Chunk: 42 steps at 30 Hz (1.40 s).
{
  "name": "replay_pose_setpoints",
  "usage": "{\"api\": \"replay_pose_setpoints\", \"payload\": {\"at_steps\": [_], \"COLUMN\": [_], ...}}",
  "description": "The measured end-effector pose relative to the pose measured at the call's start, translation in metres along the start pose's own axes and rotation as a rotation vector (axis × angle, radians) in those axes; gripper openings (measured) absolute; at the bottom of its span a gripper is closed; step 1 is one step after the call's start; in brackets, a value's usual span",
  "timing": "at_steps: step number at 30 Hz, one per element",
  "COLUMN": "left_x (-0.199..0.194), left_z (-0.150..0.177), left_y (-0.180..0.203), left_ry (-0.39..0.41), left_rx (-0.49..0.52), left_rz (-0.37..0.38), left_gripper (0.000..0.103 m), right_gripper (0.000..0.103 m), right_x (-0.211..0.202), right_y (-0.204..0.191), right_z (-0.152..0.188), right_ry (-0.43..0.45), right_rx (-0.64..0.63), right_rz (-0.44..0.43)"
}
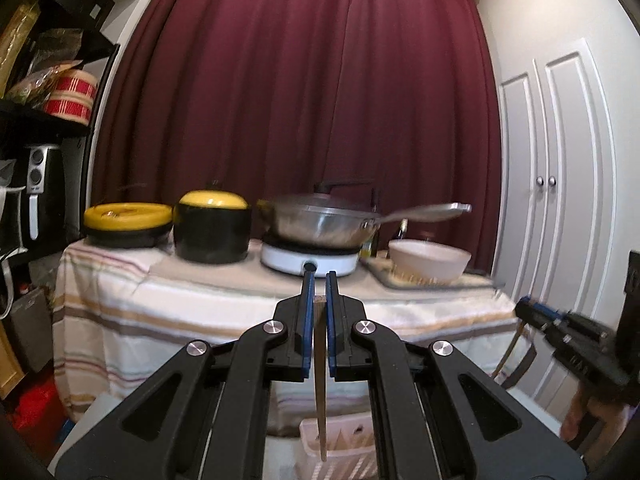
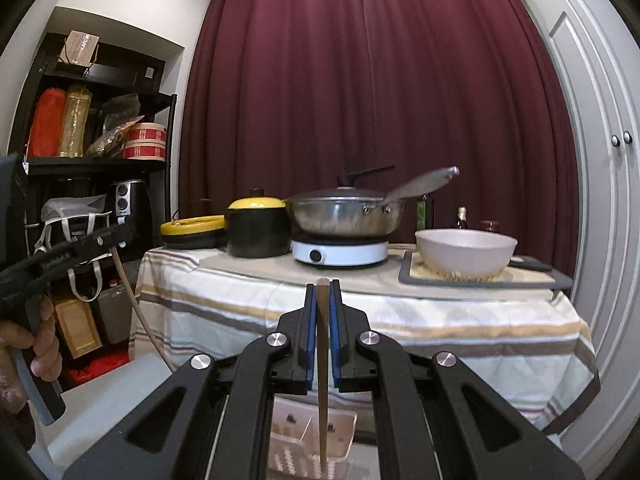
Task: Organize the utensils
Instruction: 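Lift both held chopsticks and carry them over the pink caddy, then open both tools to drop the chopsticks into the caddy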
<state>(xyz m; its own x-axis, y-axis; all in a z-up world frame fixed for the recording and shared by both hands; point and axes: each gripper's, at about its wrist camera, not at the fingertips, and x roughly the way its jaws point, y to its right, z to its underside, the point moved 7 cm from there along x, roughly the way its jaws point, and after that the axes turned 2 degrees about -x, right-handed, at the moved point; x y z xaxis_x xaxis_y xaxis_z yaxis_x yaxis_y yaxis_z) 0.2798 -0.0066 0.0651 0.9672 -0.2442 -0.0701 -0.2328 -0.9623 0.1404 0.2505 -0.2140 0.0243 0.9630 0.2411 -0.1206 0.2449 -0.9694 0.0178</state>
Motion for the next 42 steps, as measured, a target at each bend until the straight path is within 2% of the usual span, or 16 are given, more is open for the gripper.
{"api": "replay_pose_setpoints", "payload": {"at_steps": [4, 8, 14, 20, 21, 22, 23, 24, 26, 28, 32, 38, 42], "left_x": [0.020, 0.041, 0.076, 0.096, 0.096, 0.096, 0.094, 0.092, 0.087, 0.079, 0.059, 0.023, -0.004], "left_z": [-0.009, 0.008, 0.064, 0.115, 0.120, 0.126, 0.129, 0.131, 0.132, 0.130, 0.123, 0.123, 0.136], "left_y": [0.009, 0.011, 0.000, -0.009, -0.008, -0.008, -0.008, -0.009, -0.010, -0.010, -0.008, -0.011, -0.018], "left_ry": [0.022, -0.004, -0.089, -0.188, -0.196, -0.209, -0.215, -0.215, -0.210, -0.203, -0.180, -0.175, -0.184], "left_rx": [-0.004, -0.007, -0.014, 0.003, 0.015, 0.025, 0.021, 0.013, 0.000, 0.007, 0.018, 0.014, 0.021], "left_rz": [0.007, 0.001, -0.037, -0.052, -0.056, -0.059, -0.059, -0.057, -0.047, -0.048, -0.038, -0.037, -0.056], "left_gripper": [0.006, 0.006, 0.006, 0.008, 0.017, 0.033, 0.043, 0.054, 0.056, 0.067, 0.075, 0.079, 0.079], "right_gripper": [0.007, 0.007, 0.007, 0.008, 0.017, 0.026, 0.047, 0.059, 0.060, 0.063, 0.072, 0.075, 0.075], "right_x": [0.019, 0.042, 0.077, 0.092, 0.094, 0.093, 0.091, 0.090, 0.081, 0.076, 0.058, 0.023, -0.009], "right_y": [0.005, 0.014, 0.022, 0.022, 0.021, 0.022, 0.022, 0.023, 0.023, 0.022, 0.018, 0.013, 0.008], "right_z": [-0.004, 0.010, 0.058, 0.095, 0.098, 0.102, 0.103, 0.103, 0.098, 0.095, 0.084, 0.077, 0.092], "right_ry": [0.013, 0.004, -0.081, -0.166, -0.173, -0.180, -0.179, -0.174, -0.152, -0.151, -0.123, -0.105, -0.111], "right_rx": [0.013, 0.045, 0.097, 0.115, 0.113, 0.111, 0.113, 0.116, 0.107, 0.091, 0.070, 0.057, 0.068], "right_rz": [0.007, 0.004, 0.006, 0.005, 0.008, 0.017, 0.026, 0.033, 0.050, 0.057, 0.065, 0.069, 0.070]}}
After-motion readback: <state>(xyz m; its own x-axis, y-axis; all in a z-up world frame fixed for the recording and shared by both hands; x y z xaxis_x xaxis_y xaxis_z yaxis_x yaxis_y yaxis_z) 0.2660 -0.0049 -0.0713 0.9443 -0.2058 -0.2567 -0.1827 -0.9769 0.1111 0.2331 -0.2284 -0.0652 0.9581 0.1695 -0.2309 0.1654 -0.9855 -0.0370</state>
